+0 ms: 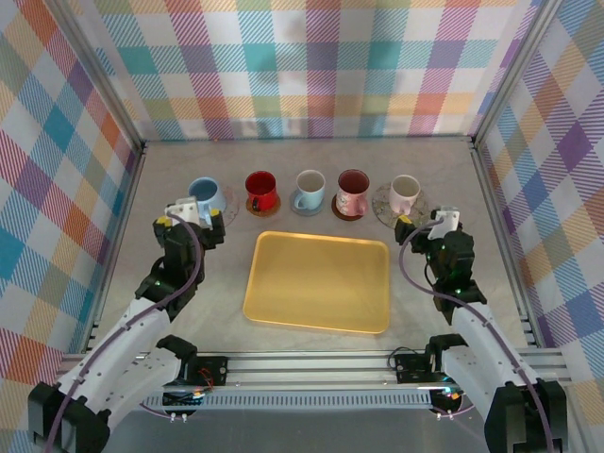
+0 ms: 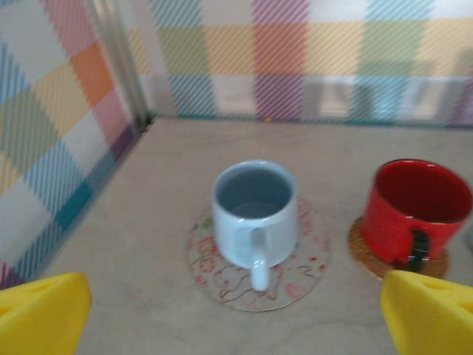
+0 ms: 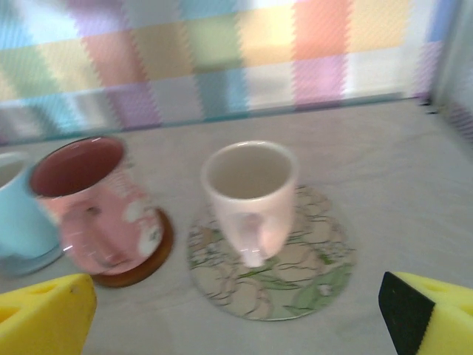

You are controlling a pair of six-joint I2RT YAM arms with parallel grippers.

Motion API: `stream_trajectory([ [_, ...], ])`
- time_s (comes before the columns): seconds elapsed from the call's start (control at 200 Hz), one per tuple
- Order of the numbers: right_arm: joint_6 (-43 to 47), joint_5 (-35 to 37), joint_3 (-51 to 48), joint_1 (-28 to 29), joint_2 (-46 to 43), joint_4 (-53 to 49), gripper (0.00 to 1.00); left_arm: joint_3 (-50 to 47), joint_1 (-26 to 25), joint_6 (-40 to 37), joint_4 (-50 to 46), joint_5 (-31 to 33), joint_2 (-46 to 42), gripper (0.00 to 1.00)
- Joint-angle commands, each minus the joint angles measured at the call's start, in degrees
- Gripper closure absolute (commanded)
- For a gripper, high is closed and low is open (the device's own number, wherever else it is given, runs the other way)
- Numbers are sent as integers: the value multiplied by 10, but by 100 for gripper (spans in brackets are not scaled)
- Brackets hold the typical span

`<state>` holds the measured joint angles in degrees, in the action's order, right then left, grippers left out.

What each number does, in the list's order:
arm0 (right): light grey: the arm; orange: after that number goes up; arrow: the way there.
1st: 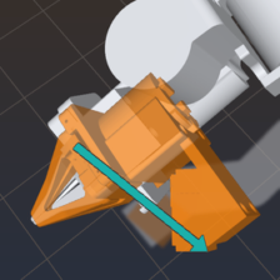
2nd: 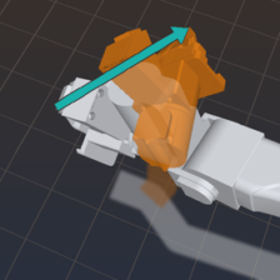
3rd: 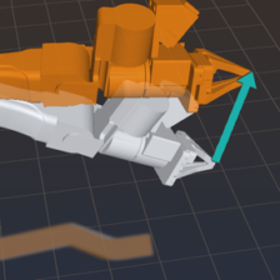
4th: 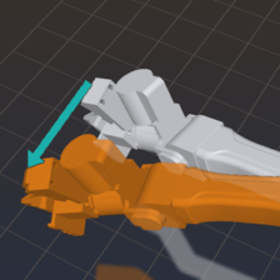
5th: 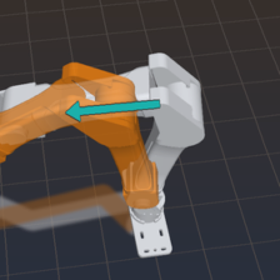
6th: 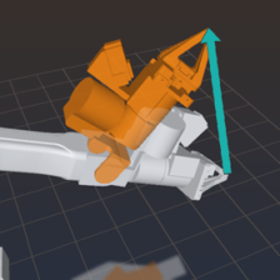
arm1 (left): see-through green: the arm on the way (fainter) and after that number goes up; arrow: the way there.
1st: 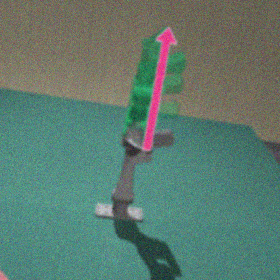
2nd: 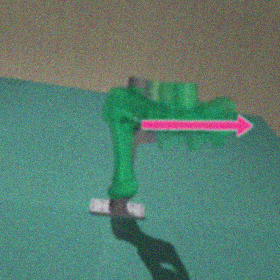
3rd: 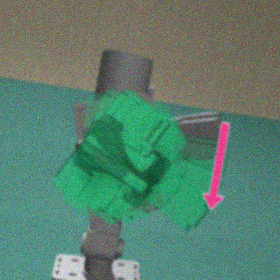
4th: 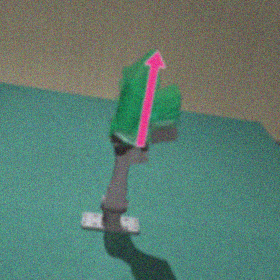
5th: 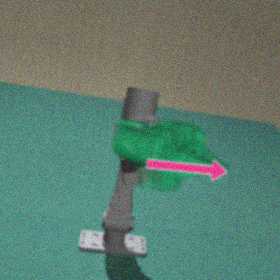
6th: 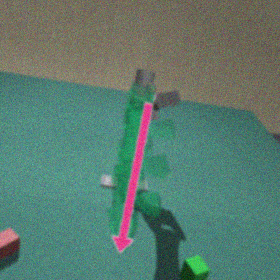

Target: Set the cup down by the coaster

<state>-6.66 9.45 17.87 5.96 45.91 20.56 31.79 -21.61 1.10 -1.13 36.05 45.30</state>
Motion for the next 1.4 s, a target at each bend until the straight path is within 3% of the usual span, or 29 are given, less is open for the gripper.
stream_trajectory([
  [0.0, -14, 129, -20, -5, -5, 79, 1, -32, 34, 47, 43, -15, -7, 0],
  [0.135, 13, 218, -9, -5, 51, 61, 1, -60, 55, 46, 92, -30, 32, 0],
  [0.235, 26, 254, -22, -6, 120, 126, 1, -78, 66, 44, 140, -34, 78, 0],
  [0.675, 65, 169, -14, -14, 285, 273, 1, -122, 121, 13, 336, -85, 231, 0],
  [0.86, 85, 136, -15, -21, 289, 278, 1, -141, 134, 16, 454, -80, 300, 0],
  [1.1, 98, 92, -22, -23, 280, 282, 1, -130, 154, 19, 532, -117, 385, 0],
  [1.3, 83, 55, -5, -23, 252, 221, 1, -118, 168, 8, 527, -196, 405, 0],
  [1.395, 71, 55, -6, -23, 261, 231, 1, -133, 175, -1, 605, -227, 451, 0],
])
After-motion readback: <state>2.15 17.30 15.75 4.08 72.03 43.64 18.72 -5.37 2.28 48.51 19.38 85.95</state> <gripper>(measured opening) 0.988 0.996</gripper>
